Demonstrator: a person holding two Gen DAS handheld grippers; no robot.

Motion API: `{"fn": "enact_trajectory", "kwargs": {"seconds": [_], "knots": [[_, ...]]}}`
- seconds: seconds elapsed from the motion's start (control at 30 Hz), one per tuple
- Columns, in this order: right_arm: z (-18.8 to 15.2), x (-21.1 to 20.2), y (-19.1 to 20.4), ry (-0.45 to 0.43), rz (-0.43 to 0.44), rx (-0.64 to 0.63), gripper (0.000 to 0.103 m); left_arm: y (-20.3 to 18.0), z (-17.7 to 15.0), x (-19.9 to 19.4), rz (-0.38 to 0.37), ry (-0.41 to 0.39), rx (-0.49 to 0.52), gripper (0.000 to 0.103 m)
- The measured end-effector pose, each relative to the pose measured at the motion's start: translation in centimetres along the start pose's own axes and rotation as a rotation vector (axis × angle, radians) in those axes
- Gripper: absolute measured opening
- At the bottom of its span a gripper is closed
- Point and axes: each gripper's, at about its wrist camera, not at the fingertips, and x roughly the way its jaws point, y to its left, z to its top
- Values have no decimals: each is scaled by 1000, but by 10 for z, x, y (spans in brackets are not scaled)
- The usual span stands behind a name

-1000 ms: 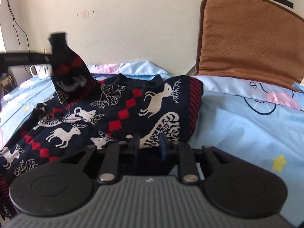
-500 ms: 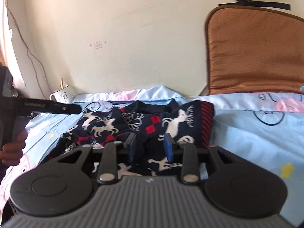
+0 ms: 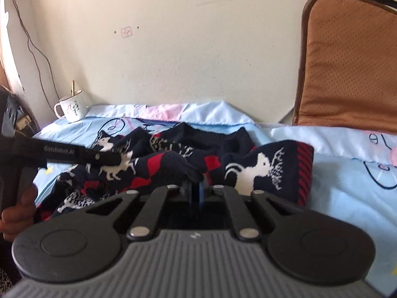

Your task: Fold small clothes

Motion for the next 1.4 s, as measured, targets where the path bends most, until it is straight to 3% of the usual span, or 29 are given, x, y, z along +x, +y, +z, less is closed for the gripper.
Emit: {"fn": "enact_trajectory", "kwargs": {"seconds": [0.07,0.1,0.2,0.27,0.33,0.4,0.47,0.5,0.53,0.57,0.7,0.83,0.97,1.13,1.2,1.3,1.4], "knots": [[-3,17,2,29,-132,-94,12,-17,-7,2,71,-44,113,24],[-9,32,0,88,-213,-150,12,-22,-7,0,91,-41,138,25],[-12,13,-13,68,-159,-44,18,-19,-4,-21,57,-51,108,37],[-13,-16,-13,3,-127,-5,36,-13,-5,-43,49,-90,90,38],[-21,-42,-4,-29,-137,-50,51,-5,-7,-65,48,-130,67,42],[-34,-54,9,-12,-147,-129,53,4,-8,-83,53,-156,32,44],[-48,-48,22,46,-180,-226,48,14,-9,-96,65,-166,3,44],[-55,-42,26,75,-213,-274,37,19,-12,-101,72,-168,-10,44],[-62,-35,28,94,-262,-328,5,23,-15,-107,78,-171,-22,44],[-68,-34,26,87,-286,-346,8,27,-18,-111,87,-173,-31,44],[-71,-53,0,50,-324,-166,7,45,-34,-124,136,-159,-55,44],[-77,-61,-7,39,-326,-82,12,56,-53,-125,141,-90,-66,43],[-79,-99,9,-33,-243,-48,36,58,-84,-149,89,-75,5,44],[-114,-151,17,-54,-192,9,39,62,-130,-186,28,-13,97,51],[-132,-169,16,-45,-213,49,40,67,-147,-201,-15,26,89,58],[-163,-200,5,-38,-130,210,48,73,-171,-220,-76,87,53,67],[-191,-218,6,-4,-77,309,49,75,-190,-230,-120,162,11,68]]}}
